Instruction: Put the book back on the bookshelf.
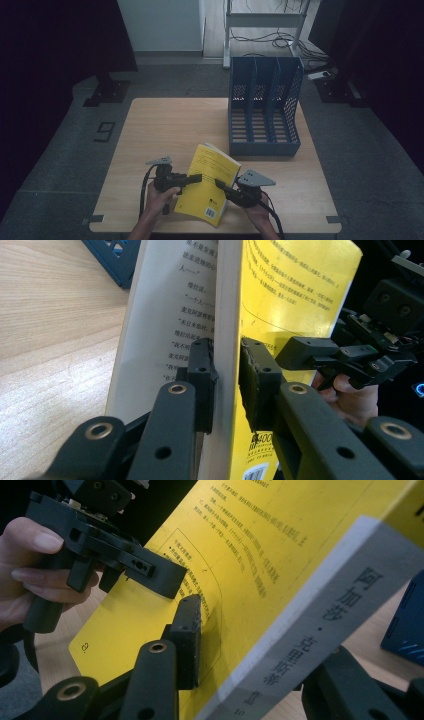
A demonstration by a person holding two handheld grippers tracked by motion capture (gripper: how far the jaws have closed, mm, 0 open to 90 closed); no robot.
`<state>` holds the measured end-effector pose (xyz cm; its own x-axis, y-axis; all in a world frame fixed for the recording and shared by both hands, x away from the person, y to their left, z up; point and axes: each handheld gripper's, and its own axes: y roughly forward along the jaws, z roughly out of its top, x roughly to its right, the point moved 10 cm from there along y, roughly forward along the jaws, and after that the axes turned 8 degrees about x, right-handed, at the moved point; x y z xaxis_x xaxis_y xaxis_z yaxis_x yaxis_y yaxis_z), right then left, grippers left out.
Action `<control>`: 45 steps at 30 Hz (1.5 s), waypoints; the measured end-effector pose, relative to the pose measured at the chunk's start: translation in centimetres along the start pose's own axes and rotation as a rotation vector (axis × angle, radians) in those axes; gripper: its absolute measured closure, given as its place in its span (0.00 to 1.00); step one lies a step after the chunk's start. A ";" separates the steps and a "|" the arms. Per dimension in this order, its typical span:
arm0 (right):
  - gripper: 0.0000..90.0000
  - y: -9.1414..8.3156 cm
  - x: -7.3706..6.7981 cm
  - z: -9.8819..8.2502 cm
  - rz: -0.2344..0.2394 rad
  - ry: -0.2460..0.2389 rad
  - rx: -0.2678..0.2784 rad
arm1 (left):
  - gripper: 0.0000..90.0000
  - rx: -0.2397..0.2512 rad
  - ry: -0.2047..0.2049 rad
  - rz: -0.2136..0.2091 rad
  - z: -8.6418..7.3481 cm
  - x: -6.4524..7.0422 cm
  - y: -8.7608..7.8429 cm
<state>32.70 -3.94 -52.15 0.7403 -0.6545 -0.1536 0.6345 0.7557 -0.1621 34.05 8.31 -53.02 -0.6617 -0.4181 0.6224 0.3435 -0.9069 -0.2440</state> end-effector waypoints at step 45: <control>0.74 -1.4 -0.7 1.8 0.060 -0.128 0.021 | 0.62 0.069 0.121 0.021 0.9 0.8 0.1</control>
<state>31.67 -4.45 -50.09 0.7986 -0.6008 -0.0364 0.5917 0.7947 -0.1357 34.16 7.94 -51.88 -0.7279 -0.4438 0.5226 0.4001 -0.8939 -0.2019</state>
